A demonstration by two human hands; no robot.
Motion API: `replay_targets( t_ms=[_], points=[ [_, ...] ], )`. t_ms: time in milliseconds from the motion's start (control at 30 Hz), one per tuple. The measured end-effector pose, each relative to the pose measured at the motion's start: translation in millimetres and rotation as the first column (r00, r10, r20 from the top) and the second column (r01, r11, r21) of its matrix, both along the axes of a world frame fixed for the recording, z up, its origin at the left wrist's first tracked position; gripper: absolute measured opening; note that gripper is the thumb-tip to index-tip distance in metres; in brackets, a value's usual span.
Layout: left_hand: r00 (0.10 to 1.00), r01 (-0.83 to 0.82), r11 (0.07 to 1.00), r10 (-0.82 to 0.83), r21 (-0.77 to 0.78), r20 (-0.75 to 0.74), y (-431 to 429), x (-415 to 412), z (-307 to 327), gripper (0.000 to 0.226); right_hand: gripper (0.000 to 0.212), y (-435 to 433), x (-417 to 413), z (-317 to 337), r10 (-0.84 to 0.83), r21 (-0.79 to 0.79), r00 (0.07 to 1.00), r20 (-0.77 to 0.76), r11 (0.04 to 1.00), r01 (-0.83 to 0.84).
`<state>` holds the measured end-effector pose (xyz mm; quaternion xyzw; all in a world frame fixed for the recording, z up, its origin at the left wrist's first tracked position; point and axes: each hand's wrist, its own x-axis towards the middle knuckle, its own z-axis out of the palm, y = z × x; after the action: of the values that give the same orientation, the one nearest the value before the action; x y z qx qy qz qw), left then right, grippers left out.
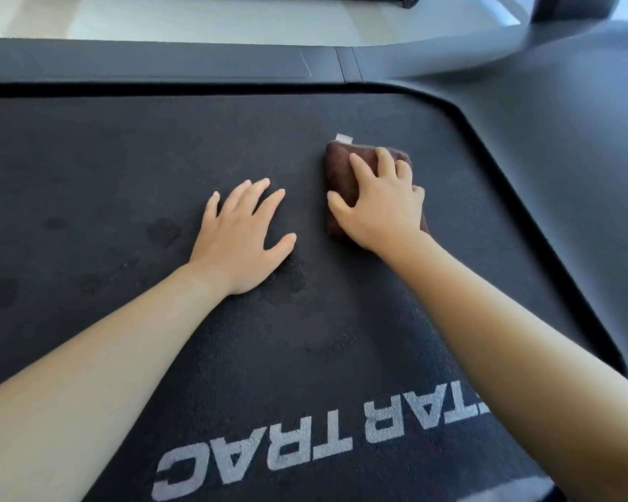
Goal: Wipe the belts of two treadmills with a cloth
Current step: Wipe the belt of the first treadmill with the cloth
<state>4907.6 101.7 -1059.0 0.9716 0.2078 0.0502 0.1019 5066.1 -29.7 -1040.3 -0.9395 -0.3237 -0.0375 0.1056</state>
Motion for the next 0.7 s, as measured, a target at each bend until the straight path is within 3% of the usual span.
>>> replay_targets(
  t_ms=[167, 300, 500, 700],
  points=[
    [1.000, 0.013, 1.000, -0.013, 0.002, 0.008, 1.3, 0.0, -1.3, 0.068, 0.075, -32.4, -26.8, 1.9, 0.059, -0.049, 0.998, 0.012, 0.997, -0.058],
    [1.000, 0.012, 1.000, -0.012, -0.014, 0.003, 2.0, 2.4, -1.1, 0.071, 0.069, -22.1, -18.7, -2.2, 0.083, 0.004, 0.996, -0.033, 0.997, -0.083],
    [1.000, 0.019, 1.000, -0.019, -0.022, -0.012, 15.1, 24.5, -0.9, 0.069, 0.060, 30.7, 31.7, -7.7, 0.061, 0.098, 0.998, -0.010, 0.993, -0.060],
    [1.000, 0.001, 1.000, -0.001, -0.019, 0.006, 14.2, 25.3, -2.0, 0.071, 0.061, 110.4, 103.3, -0.3, 0.082, 0.068, 0.995, -0.062, 0.995, -0.078]
  ],
)
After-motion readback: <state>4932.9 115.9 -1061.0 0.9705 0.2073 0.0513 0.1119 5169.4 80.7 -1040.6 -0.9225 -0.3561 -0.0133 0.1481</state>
